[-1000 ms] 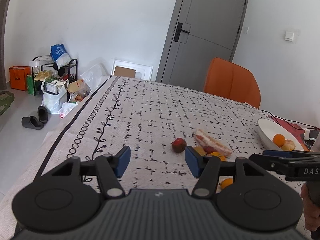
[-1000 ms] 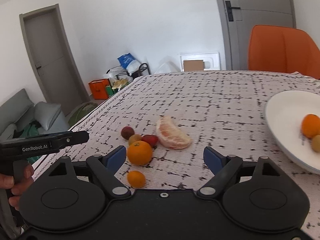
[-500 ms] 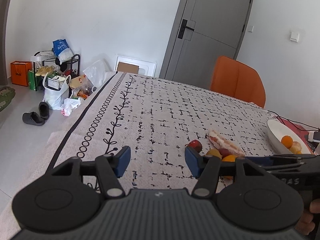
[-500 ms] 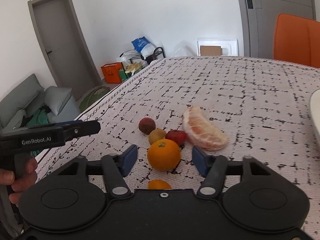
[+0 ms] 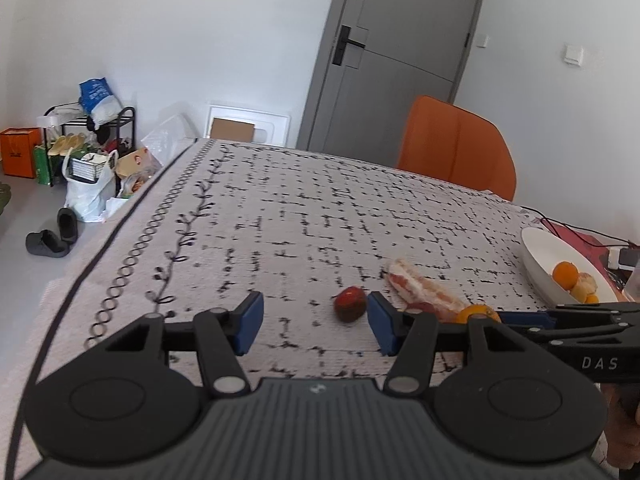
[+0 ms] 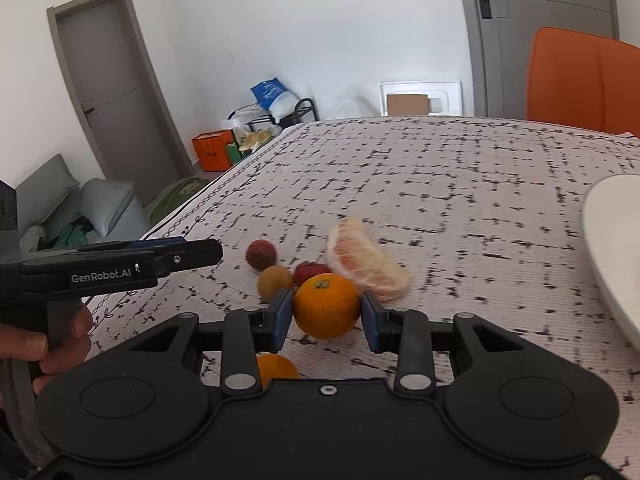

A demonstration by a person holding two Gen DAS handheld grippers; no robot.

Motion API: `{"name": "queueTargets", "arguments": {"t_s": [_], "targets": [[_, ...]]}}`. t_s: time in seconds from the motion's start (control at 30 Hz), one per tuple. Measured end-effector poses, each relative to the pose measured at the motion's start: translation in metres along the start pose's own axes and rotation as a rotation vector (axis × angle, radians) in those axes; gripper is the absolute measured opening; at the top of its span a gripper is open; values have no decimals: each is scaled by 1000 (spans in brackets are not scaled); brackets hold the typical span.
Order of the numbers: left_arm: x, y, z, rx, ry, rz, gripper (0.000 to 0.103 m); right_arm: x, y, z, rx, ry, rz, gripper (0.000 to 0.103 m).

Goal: Organize fruits
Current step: 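Close the right gripper on the orange while the left gripper grasps the red plum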

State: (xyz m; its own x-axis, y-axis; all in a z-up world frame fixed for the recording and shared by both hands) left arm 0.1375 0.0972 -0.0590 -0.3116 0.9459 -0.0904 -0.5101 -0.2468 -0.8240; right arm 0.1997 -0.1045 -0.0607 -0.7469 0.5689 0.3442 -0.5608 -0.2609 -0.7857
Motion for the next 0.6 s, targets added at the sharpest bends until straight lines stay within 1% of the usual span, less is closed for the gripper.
{"name": "queueTargets", "arguments": {"t_s": [0.2,0.3,0.37,0.43,0.47,0.6], "targets": [[-15,-1,-9,8,11,-15,47,-12,2,15,-25,32,-24,35],[-20,-1,-16,15,4,-24,45,-18,4,24,-35,49,-36,35],[-25,0,-23,29,-7,-29,41,-21,5,29,-45,59,-43,35],[-28,2,-30,53,-8,-26,21,-25,6,37,-57,68,-48,35],[-29,2,-31,59,-5,-23,21,-26,6,41,-64,74,-50,35],[-40,-4,-23,18,-6,-33,20,-32,7,57,-96,93,-62,35]]}}
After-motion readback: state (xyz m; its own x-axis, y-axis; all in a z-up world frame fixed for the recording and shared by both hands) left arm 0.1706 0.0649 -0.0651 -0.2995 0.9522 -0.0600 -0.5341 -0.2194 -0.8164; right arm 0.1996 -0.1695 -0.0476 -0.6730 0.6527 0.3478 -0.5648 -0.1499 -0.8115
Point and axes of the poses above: each gripper's, at about its wrist camera, not at the fingertips, and z roughly against the way its jaws point, x to its left, y to its underside, the point moved 2 cm from there along -z, roughly the way its jaws point, and after that the axes turned 13 degrees about -y, right-handed, at the moved point
